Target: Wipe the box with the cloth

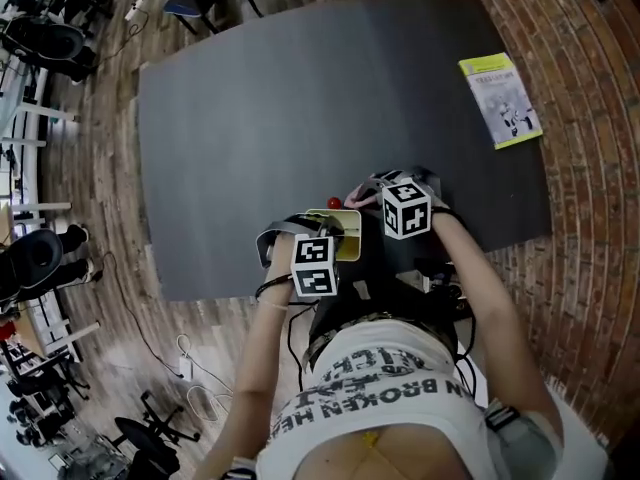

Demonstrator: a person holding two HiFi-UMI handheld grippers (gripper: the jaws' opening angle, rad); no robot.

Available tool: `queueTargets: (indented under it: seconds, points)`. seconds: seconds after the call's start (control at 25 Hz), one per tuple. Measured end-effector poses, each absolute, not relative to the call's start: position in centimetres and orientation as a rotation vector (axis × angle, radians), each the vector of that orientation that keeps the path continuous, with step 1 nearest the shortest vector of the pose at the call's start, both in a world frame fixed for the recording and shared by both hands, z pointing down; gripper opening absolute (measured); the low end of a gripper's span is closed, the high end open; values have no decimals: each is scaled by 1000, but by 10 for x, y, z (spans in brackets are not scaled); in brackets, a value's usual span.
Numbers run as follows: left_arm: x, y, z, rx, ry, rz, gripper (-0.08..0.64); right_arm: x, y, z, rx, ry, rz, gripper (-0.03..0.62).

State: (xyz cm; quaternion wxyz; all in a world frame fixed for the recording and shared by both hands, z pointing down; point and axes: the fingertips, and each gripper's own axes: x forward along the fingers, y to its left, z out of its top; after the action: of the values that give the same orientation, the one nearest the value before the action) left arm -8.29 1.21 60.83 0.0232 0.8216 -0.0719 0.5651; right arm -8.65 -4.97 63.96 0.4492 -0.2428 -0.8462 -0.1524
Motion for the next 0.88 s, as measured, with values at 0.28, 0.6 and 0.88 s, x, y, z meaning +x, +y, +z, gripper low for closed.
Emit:
queueTargets:
  seconds: [0.28, 0.6, 0.88]
  points:
    - [-88, 13, 610, 2510, -231, 1791, 18, -96, -41, 646, -833, -1978, -516, 17]
    - [-93, 14, 608, 2482, -203, 1785, 18, -93, -36, 637, -717, -2083, -448, 17]
    - [-94, 14, 608, 2475, -202, 1787, 18, -91, -36, 629, -498, -2236, -221, 17]
